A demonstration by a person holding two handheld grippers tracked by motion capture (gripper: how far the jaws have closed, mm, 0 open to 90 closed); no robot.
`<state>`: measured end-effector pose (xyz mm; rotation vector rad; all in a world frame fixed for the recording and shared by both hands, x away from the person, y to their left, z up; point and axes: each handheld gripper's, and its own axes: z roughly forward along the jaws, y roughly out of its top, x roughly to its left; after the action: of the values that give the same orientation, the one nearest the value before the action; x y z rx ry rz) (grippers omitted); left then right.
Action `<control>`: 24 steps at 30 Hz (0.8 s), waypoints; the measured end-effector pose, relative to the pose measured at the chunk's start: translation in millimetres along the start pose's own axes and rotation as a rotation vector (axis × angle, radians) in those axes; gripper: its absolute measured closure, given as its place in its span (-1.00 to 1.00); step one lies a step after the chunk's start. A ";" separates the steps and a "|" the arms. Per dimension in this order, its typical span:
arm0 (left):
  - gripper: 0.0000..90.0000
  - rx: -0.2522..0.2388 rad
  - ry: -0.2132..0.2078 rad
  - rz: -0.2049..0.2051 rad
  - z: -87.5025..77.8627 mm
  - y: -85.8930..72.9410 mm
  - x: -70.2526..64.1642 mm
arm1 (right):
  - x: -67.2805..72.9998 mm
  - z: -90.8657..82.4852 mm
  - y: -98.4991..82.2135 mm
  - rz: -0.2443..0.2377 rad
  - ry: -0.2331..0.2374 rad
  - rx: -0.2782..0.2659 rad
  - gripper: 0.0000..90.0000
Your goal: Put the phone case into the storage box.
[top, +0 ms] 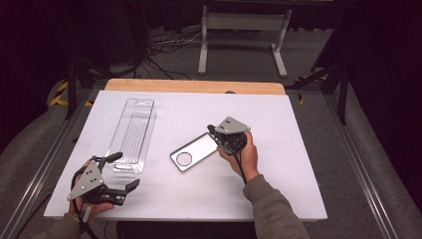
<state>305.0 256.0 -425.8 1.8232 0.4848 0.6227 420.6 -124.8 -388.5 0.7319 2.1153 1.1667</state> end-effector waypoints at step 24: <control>-0.88 -0.011 -0.029 0.001 -1.1 -0.4 1.7 | -10.6 89.0 -14.6 0.050 0.037 0.236 1.00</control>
<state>305.6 257.9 -425.5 1.8196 0.4595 0.5977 489.9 -91.3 -436.7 0.8797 2.3030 0.9720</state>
